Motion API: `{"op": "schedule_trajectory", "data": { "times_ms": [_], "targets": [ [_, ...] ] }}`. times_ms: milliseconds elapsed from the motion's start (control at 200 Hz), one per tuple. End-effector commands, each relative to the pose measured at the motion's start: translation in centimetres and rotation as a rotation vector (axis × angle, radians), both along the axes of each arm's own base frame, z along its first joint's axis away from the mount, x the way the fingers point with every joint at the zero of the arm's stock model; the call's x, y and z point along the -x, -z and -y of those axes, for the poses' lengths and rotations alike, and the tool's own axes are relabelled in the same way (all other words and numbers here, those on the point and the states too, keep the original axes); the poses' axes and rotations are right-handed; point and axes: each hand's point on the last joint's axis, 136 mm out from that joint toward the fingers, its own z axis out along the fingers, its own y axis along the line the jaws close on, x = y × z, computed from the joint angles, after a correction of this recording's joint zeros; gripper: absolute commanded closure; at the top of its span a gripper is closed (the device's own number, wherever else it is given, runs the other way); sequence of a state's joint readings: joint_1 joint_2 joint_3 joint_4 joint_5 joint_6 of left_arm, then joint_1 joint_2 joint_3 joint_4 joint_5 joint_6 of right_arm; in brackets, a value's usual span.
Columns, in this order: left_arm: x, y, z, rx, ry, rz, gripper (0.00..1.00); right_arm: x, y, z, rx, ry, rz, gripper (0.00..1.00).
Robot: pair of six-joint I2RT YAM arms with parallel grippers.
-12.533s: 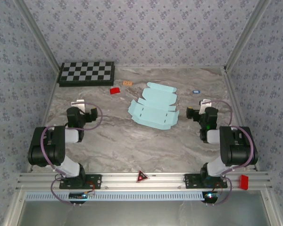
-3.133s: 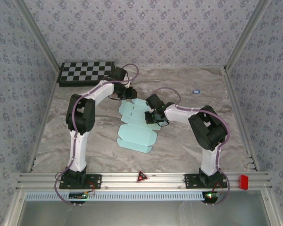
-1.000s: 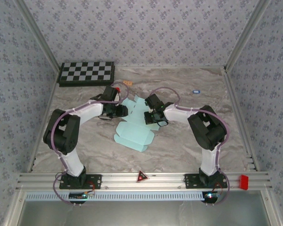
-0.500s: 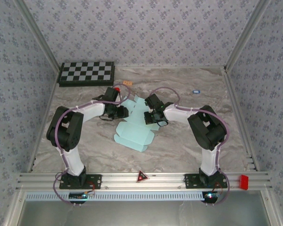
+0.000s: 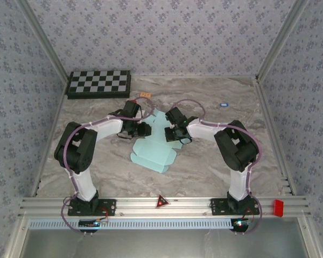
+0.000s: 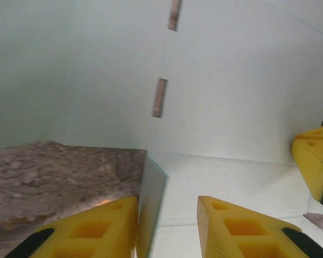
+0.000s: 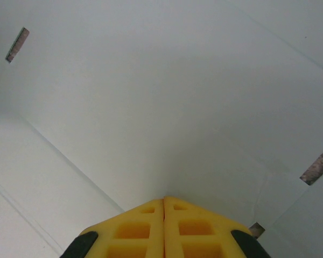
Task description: Fold the paper box
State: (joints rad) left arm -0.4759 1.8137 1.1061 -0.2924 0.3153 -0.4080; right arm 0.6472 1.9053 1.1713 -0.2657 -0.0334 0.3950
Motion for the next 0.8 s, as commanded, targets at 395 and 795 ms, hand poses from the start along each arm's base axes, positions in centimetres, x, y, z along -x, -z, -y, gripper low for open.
{"op": "schedule_trajectory", "data": {
  "times_ms": [395, 795],
  "targets": [
    [0.8, -0.2, 2.6, 0.011, 0.082, 0.006, 0.61, 0.9, 1.5, 1.1, 0.073, 0.012, -0.051, 0.93],
    [-0.2, -3.3, 1.1, -0.035, 0.011, 0.101, 0.53, -0.2, 0.2, 0.2, 0.077, -0.047, -0.010, 0.93]
  ]
}}
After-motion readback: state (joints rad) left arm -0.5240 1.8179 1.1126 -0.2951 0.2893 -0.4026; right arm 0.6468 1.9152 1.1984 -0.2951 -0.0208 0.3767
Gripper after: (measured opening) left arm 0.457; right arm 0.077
